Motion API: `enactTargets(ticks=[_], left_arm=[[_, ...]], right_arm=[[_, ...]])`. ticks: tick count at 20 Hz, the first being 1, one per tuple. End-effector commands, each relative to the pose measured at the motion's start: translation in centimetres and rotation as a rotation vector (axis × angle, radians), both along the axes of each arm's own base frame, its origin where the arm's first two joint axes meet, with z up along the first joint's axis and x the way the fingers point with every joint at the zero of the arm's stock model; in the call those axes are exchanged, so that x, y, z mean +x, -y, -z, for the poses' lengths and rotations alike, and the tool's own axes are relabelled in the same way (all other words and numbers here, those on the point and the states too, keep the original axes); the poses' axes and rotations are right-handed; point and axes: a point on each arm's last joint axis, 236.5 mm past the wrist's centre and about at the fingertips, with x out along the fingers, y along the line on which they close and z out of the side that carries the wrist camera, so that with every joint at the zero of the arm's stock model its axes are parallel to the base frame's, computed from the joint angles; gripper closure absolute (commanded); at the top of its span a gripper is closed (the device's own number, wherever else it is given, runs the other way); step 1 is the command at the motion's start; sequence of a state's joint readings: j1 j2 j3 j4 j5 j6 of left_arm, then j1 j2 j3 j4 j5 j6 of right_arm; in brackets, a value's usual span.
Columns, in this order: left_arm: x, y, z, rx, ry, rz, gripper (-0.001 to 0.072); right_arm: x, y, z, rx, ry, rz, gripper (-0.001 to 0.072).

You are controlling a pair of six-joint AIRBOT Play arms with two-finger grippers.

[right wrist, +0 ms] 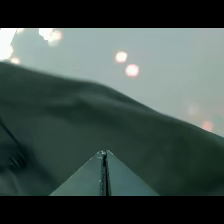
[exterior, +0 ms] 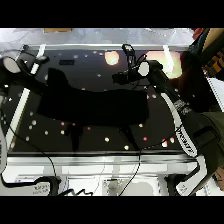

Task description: Fold the clothes and pants, and hang the long-sleeved shirts on hangers.

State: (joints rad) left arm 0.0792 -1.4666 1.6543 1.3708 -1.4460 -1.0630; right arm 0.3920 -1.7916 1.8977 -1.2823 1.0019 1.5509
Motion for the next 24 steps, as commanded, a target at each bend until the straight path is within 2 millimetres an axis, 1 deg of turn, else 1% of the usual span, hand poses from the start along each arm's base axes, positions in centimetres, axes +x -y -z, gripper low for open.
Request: enactTargets(ticks=[1,2,3,4,7,10,12,14,16,19,20,21,22,23,24], left_arm=[[-0.3,-1.6,-6.2,0.089,0.130,-0.084,0.0701],[-0.4,-2.1,-6.6,0.128,0.136,-0.099,0.0701],[-0.6,-2.5,-6.5,0.162,0.126,-0.107,0.0702],[-0.9,-2.8,-6.1,0.187,0.105,-0.114,0.0701],[-1.4,-2.6,-4.7,0.198,0.041,-0.106,0.0702],[-1.6,-3.4,-3.3,0.226,-0.012,-0.126,0.0701],[-1.7,-3.8,-2.5,0.245,-0.041,-0.129,0.0701],[-1.4,-5.4,-1.7,0.306,-0.063,-0.148,0.0702],[-1.4,-7.2,0.0,0.339,-0.120,-0.204,0.0702],[-3.5,-9.1,3.2,0.332,-0.293,-0.281,0.0702],[-3.7,-9.7,3.8,0.322,-0.315,-0.321,0.0702],[-3.5,-9.6,4.1,0.282,-0.316,-0.348,0.0702],[-3.1,-8.6,4.3,0.202,-0.308,-0.343,0.0702],[-2.6,-6.6,4.2,0.080,-0.297,-0.331,0.0702],[-2.2,-3.6,3.4,-0.089,-0.289,-0.305,0.0701]], right_arm=[[-0.1,0.0,0.1,0.000,-0.006,-0.001,0.0693],[-0.1,0.0,0.1,0.001,-0.007,-0.001,0.0693],[-0.2,-0.1,0.1,0.001,-0.007,-0.003,0.0693],[-0.2,-0.1,0.1,0.001,-0.007,-0.003,0.0693],[-0.2,-0.6,0.3,0.021,-0.018,-0.004,0.0693],[-0.4,-1.3,1.5,0.046,-0.056,-0.008,0.0693],[-0.8,-2.4,2.9,0.067,-0.092,-0.018,0.0693],[-1.7,-4.0,4.3,0.069,-0.124,-0.045,0.0693],[-3.2,-6.5,5.3,0.070,-0.148,-0.089,0.0693],[-5.5,-10.2,5.7,0.051,-0.124,-0.183,0.0693],[-5.9,-11.3,5.5,0.055,-0.105,-0.200,0.0693],[-6.2,-12.3,5.2,0.065,-0.086,-0.209,0.0693],[-6.3,-13.2,4.8,0.078,-0.063,-0.214,0.0693],[-6.2,-13.9,4.4,0.091,-0.038,-0.215,0.0693],[-6.1,-14.5,4.0,0.104,-0.015,-0.215,0.0693]])
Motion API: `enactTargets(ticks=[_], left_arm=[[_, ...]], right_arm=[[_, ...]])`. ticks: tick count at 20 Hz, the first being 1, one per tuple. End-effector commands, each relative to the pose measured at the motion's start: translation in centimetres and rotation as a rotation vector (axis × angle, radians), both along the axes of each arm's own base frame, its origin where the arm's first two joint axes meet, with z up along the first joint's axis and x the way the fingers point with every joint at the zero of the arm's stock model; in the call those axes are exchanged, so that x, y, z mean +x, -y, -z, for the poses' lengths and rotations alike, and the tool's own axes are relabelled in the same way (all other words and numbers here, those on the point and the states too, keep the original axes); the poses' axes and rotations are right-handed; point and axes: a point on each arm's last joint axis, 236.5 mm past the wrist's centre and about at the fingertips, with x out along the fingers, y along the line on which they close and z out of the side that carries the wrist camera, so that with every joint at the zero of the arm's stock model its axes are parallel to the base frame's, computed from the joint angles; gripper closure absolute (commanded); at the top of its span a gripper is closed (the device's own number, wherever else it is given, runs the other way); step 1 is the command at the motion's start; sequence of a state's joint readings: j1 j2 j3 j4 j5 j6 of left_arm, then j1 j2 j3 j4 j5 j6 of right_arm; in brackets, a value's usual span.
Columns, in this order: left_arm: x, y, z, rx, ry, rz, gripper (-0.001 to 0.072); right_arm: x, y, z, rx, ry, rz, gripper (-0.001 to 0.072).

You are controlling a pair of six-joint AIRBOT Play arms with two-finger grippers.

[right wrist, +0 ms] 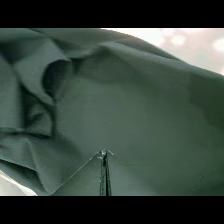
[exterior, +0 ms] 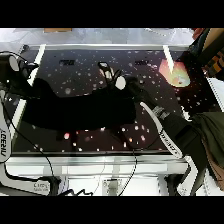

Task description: Fold the clothes and pants, and hang the long-sleeved shirts on hangers.

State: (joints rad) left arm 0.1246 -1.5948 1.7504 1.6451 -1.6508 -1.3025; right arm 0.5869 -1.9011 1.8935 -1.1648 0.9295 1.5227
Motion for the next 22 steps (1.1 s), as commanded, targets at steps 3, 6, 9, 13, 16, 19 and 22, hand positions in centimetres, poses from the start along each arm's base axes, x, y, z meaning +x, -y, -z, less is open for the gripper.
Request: enactTargets(ticks=[3,6,9,13,16,19,22], left_arm=[[1.9,11.7,-6.5,-0.768,0.158,-0.008,0.0701],[2.3,9.2,-7.6,-0.749,0.220,-0.078,0.0702],[-0.6,-2.1,-2.2,-0.242,0.092,-0.339,0.0702],[-3.6,-4.7,-1.5,-0.107,-0.021,-0.404,0.0701],[-3.0,-2.3,-1.6,-0.123,-0.022,-0.305,0.0701],[-2.4,0.8,-2.2,-0.119,-0.013,-0.178,0.0699],[-1.6,4.6,-3.8,-0.117,0.031,-0.078,0.0699]], right_arm=[[0.1,-2.8,-1.3,0.046,0.091,-0.011,0.0694],[0.2,-2.4,-1.0,0.024,0.095,-0.014,0.0693],[0.2,-2.3,-1.0,0.021,0.096,-0.015,0.0693],[0.3,-2.4,-1.0,0.023,0.100,-0.013,0.0694],[0.3,-2.4,-0.8,0.020,0.099,-0.013,0.0693],[1.1,-2.7,-0.9,0.040,0.125,0.005,0.0693],[3.0,-3.6,0.4,0.112,0.121,0.106,0.0694]])
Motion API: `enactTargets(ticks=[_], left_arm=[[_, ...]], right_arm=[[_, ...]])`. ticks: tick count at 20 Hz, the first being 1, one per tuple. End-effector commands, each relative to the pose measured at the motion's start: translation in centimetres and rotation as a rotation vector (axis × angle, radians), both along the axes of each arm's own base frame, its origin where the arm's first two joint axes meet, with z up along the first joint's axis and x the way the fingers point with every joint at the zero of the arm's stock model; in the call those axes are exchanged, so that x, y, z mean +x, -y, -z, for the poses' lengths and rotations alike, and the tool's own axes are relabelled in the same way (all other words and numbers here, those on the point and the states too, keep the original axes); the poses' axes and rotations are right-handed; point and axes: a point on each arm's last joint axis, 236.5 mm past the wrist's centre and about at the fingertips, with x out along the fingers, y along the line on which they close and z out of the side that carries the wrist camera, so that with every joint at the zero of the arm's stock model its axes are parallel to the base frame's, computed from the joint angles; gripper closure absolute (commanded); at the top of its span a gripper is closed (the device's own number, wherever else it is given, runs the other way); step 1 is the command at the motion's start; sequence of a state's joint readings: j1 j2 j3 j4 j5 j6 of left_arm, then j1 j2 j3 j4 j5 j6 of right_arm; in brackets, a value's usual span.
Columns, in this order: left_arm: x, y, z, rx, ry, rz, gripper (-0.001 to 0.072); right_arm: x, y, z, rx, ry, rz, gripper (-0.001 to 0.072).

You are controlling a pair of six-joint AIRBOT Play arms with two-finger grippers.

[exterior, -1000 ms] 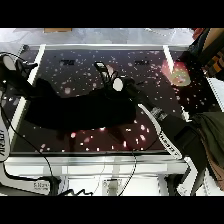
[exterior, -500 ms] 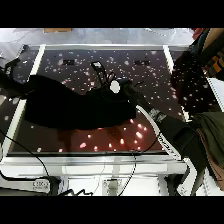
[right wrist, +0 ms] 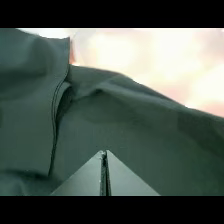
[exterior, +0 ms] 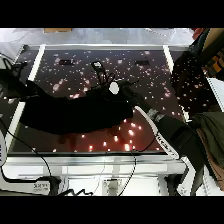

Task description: Fold the clothes and pants, and hang the long-sleeved shirts on hangers.

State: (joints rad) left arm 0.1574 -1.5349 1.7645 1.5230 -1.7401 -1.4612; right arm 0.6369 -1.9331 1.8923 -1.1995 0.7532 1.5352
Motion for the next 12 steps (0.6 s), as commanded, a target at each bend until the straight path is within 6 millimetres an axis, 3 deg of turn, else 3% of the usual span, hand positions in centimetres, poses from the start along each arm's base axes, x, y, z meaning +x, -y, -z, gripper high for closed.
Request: enactTargets(ticks=[1,6,8,12], left_arm=[[0.8,3.9,-1.8,0.019,0.053,0.120,0.0699],[3.4,7.9,-4.4,-0.010,0.202,0.202,0.0698],[3.8,10.5,-5.7,-0.126,0.247,0.227,0.0698],[5.2,14.5,-7.7,-0.289,0.348,0.254,0.0698]], right_arm=[[2.1,-1.1,1.7,0.117,-0.045,0.137,0.0693],[1.7,-4.9,8.1,0.380,-0.362,0.347,0.0695],[1.0,-6.7,8.5,0.431,-0.400,0.357,0.0695],[-2.2,-11.2,7.2,0.454,-0.380,0.278,0.0696]])
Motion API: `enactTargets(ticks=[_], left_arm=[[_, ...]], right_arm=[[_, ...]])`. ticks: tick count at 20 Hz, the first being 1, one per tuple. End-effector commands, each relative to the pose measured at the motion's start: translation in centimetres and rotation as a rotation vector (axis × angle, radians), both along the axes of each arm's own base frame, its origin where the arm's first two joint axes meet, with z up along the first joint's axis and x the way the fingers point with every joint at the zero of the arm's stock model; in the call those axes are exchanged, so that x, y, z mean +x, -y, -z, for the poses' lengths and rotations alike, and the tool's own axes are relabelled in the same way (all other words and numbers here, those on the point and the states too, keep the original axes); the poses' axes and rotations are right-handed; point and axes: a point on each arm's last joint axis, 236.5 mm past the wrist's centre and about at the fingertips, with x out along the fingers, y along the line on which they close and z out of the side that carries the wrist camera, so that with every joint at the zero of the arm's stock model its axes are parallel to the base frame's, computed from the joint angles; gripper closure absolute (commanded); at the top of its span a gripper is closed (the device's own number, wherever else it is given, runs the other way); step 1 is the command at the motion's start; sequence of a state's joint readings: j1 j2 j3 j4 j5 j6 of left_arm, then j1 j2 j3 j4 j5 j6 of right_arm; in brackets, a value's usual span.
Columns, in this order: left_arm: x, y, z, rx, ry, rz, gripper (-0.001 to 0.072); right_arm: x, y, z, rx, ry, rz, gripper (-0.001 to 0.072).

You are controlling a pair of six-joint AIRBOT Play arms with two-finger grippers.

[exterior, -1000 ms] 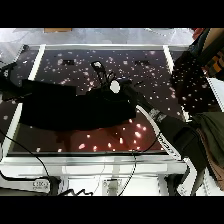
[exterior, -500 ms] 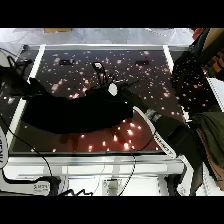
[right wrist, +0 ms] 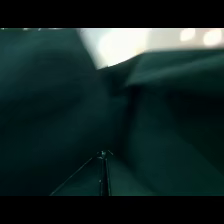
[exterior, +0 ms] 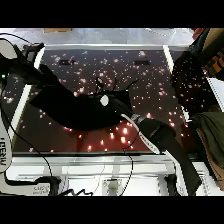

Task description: Fold the clothes and pants, and hang the long-sleeved shirts on hangers.

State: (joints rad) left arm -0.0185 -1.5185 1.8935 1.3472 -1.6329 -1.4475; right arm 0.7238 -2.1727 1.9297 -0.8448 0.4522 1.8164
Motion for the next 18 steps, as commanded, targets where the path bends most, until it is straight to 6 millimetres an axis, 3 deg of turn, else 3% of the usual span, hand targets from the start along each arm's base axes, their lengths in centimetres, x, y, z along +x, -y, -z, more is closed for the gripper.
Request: enactTargets(ticks=[1,4,6,9,11,14,16,18], left_arm=[[1.2,4.5,-2.4,-0.188,0.085,0.052,0.0698],[2.1,5.4,-3.2,-0.235,0.125,0.049,0.0699],[2.4,5.4,-3.1,-0.237,0.130,0.044,0.0699],[2.5,5.7,-2.5,-0.239,0.114,0.050,0.0697],[1.9,6.7,-1.7,-0.237,0.078,0.077,0.0698],[1.1,9.9,0.3,-0.234,0.013,0.147,0.0698],[0.5,13.1,2.4,-0.232,-0.038,0.213,0.0698],[-0.9,17.9,4.8,-0.255,-0.105,0.300,0.0697]], right_arm=[[-2.8,-4.0,-0.7,0.061,-0.007,-0.027,0.0696],[-4.4,-5.5,-0.9,0.032,0.047,-0.073,0.0696],[-4.7,-4.0,0.9,-0.080,0.059,-0.137,0.0694],[-2.6,3.1,3.3,-0.290,-0.004,-0.194,0.0694],[-0.2,8.9,2.4,-0.367,-0.033,-0.202,0.0694],[3.2,17.3,-1.9,-0.418,0.000,-0.202,0.0694],[5.1,22.4,-5.8,-0.424,0.032,-0.151,0.0694],[6.6,26.8,-9.5,-0.416,0.062,-0.072,0.0694]])
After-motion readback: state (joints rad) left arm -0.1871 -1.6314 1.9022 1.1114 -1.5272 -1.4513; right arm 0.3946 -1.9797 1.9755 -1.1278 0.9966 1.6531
